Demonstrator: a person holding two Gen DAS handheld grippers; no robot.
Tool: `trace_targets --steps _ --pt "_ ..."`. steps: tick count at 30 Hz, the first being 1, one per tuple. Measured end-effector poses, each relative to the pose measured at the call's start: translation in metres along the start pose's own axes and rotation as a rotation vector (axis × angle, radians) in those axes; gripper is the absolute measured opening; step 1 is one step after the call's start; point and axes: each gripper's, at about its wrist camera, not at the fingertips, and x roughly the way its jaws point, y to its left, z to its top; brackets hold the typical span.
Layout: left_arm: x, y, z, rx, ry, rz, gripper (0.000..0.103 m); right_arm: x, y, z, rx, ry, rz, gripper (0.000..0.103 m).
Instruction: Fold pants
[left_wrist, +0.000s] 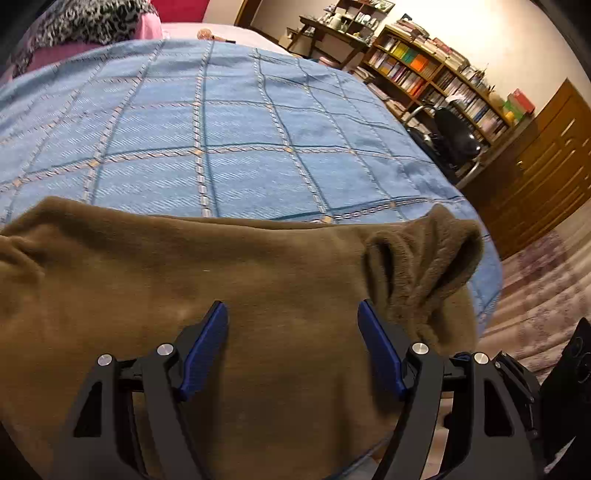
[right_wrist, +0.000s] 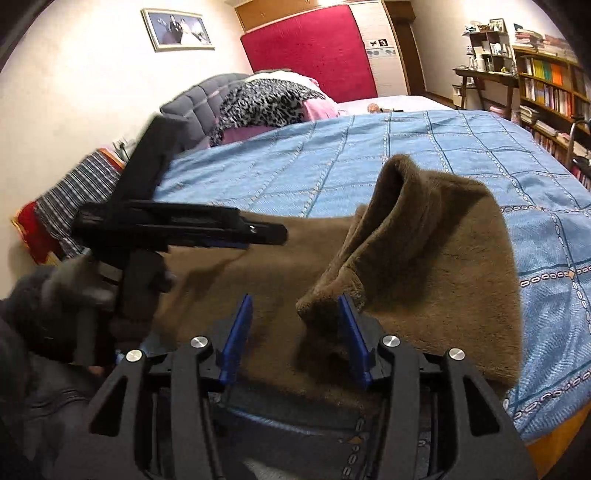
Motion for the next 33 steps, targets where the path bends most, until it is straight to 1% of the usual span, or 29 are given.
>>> trace_targets --steps 2,4,8,12,14,16,20,24,28,31,33 --pt "0.004 -0.001 0.002 -0.022 0.016 -0.035 0.076 -0.009 -0.006 0.003 0.007 -0.018 -0.027 0.05" --pt "0.007 -0.004 0.004 -0.039 0.03 -0.07 0.076 -0.016 -0.014 0.004 0.018 -0.034 -0.062 0.05" --pt "0.012 -0.015 0.006 -0.03 0.053 -0.118 0.076 -0.021 -0.028 0.001 0.066 -0.041 -0.091 0.05" --pt "0.02 -0.028 0.009 -0.019 0.081 -0.159 0.077 -0.005 -0.031 0.001 0.076 -0.035 -0.046 0.05" --pt "0.024 -0.033 0.011 -0.01 0.093 -0.17 0.077 0.008 -0.027 0.003 0.059 -0.017 -0.018 0.05" --pt "0.028 -0.035 0.013 -0.005 0.102 -0.175 0.077 0.024 -0.023 0.0 0.046 0.022 0.028 0.05" --pt "0.038 -0.036 0.014 -0.014 0.141 -0.186 0.077 0.035 -0.016 -0.006 -0.001 0.067 0.057 0.05" --pt "0.044 -0.043 0.017 -0.006 0.168 -0.214 0.077 0.031 -0.018 -0.014 -0.005 0.081 0.06 0.052" --pt "0.05 -0.059 0.018 0.032 0.192 -0.235 0.077 0.032 -0.02 -0.023 -0.014 0.093 0.041 0.052" --pt "0.059 -0.074 0.018 0.075 0.218 -0.241 0.077 0.033 -0.024 -0.022 0.017 0.074 0.031 0.052" --pt "0.065 -0.082 0.017 0.102 0.23 -0.227 0.077 0.032 -0.026 -0.022 0.032 0.06 0.028 0.052"
